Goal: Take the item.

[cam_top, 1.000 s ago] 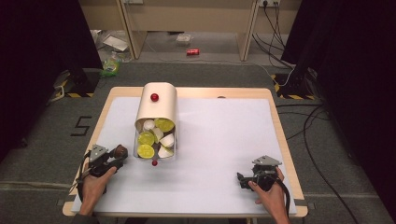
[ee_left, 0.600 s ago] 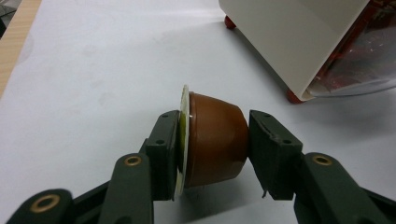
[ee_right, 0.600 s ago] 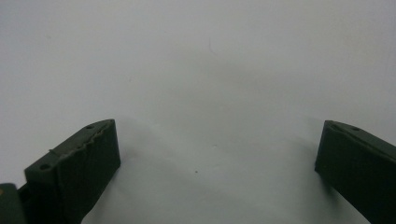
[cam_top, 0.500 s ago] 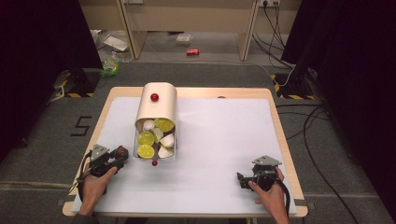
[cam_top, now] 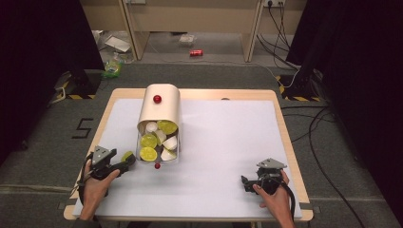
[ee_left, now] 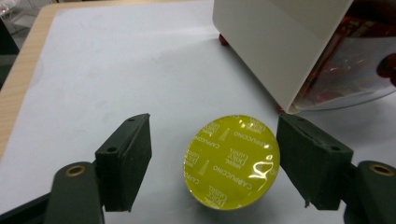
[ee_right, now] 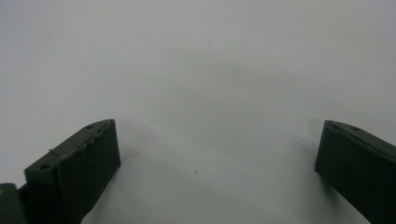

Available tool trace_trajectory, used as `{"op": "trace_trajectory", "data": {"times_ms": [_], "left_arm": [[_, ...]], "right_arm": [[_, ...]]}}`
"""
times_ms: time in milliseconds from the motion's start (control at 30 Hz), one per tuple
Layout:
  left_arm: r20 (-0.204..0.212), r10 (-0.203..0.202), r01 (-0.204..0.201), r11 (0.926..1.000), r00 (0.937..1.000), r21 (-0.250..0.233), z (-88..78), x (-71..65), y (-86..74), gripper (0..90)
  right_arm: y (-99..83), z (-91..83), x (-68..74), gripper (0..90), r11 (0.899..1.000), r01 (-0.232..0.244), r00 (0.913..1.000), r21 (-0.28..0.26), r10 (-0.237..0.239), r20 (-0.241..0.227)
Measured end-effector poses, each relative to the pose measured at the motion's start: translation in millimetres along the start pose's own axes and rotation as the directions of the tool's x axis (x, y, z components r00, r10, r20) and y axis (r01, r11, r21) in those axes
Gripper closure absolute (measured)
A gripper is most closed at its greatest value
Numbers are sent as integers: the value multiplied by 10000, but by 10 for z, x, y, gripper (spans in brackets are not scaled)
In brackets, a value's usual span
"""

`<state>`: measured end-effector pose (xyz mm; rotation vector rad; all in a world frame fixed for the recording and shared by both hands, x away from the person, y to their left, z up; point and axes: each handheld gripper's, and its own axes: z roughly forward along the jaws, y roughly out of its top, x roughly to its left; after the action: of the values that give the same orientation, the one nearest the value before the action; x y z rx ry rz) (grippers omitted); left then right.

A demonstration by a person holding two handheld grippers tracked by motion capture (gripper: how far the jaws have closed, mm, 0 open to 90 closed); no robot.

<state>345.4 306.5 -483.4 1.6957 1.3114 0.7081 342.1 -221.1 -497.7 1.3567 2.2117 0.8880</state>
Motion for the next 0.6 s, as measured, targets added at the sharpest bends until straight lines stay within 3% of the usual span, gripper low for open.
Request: {"op": "trace_trajectory", "data": {"times_ms": [333,600], "left_arm": [[343,-49,56,9998,9994,-204,-106,-72,45,234],[283,26,-15,9992,9996,-407,-201,-133,71,201]], "right_arm": [[0,0,-2,3,10000,11,10000,2,-11,-7],[-1,-1,-2,4,10000,31,10000,-16,-31,-4]]}}
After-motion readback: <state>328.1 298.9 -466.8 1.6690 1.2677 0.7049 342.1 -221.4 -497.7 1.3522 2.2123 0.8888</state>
